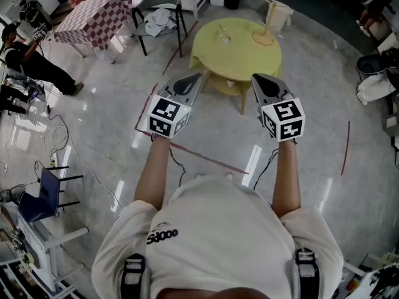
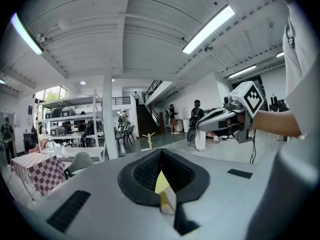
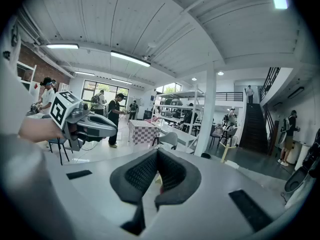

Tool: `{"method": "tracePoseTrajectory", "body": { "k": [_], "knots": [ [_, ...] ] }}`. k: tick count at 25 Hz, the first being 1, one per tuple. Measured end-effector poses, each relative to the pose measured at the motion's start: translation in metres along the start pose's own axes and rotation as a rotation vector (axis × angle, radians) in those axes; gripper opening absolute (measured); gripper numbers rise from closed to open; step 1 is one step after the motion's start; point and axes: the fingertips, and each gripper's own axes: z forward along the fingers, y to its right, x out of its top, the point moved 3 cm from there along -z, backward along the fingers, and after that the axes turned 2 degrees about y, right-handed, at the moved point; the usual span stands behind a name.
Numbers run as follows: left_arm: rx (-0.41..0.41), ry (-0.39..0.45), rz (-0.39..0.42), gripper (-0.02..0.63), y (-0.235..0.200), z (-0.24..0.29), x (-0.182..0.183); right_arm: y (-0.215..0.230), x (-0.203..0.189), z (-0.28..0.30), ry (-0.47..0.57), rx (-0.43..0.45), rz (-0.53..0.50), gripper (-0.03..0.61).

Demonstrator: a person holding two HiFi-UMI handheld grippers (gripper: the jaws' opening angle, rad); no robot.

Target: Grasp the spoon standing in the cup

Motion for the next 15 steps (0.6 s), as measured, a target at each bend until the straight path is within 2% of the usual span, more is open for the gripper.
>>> {"method": "tracePoseTrajectory", "body": {
  "k": [7, 12, 15],
  "knots": [
    [-0.008, 0.002, 0.000, 0.028, -0.014, -0.009, -0.004, -0.012, 0.005, 0.010, 0.001, -0.008, 0.005, 0.015],
    [-0.029, 0.009, -0.031, 0.028, -0.022, -0.021, -0.011, -0.023, 0.013, 0.010, 0.053, -0.008, 0.082, 0.015],
    [-0.035, 0.000, -0.042, 0.028, -0.027, -0.030, -0.020, -0.034, 0.013, 0.013, 0.044, -0.006, 0.079, 0.016]
  ]
}}
